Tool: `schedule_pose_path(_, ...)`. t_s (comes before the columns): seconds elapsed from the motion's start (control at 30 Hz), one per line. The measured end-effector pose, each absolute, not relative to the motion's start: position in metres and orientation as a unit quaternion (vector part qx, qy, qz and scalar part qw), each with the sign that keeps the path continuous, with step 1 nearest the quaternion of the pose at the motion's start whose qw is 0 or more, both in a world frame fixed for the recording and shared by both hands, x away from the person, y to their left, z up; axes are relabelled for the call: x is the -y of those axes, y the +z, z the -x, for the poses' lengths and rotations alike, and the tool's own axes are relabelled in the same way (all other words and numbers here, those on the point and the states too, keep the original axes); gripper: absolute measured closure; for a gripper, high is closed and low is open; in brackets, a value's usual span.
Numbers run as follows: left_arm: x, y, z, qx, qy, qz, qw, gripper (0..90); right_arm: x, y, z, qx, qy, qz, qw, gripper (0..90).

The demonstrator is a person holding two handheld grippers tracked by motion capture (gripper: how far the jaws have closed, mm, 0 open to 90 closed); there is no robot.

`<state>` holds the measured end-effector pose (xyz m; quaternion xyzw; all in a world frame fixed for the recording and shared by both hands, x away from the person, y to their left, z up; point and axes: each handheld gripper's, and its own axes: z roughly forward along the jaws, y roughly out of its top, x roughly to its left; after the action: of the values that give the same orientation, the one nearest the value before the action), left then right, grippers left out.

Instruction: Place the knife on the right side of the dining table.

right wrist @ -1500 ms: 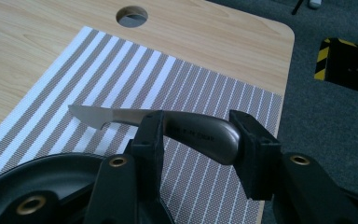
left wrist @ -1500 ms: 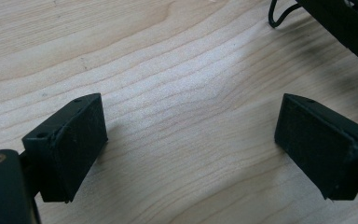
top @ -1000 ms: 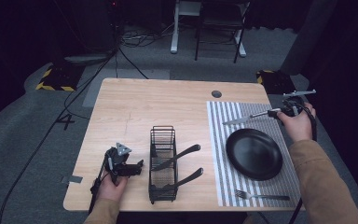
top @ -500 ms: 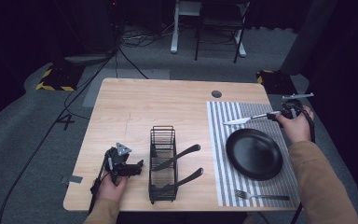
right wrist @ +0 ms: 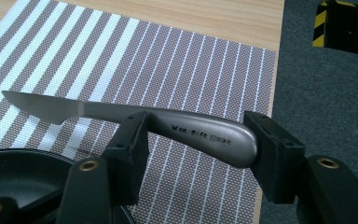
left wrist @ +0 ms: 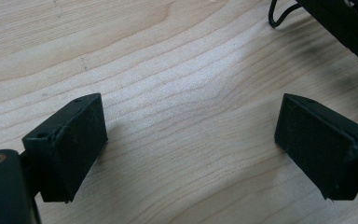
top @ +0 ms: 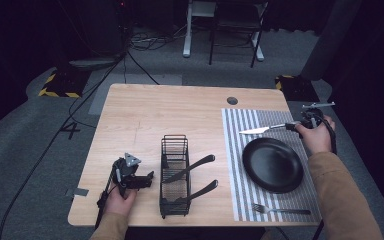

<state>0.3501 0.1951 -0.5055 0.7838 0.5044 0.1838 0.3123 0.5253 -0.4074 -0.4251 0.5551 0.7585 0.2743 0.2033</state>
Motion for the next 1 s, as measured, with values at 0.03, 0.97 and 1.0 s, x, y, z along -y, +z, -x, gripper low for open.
schedule_pose_path(0.03,-0.195,-0.506,-0.35,-0.504,0.184,-0.784,0.312,9.4,0.407,-0.426,-0.526,-0.759,0.273,-0.555,0.204,42.1)
schedule_pose_path(0.97,-0.195,-0.505,-0.35,-0.503,0.184,-0.785,0.312,9.4,0.41,-0.448,-0.535,-0.755,0.238,-0.574,0.208,38.7)
schedule_pose_path(1.0,-0.195,-0.505,-0.35,-0.503,0.184,-0.785,0.312,9.4,0.41,-0.45,-0.535,-0.754,0.238,-0.575,0.208,38.5)
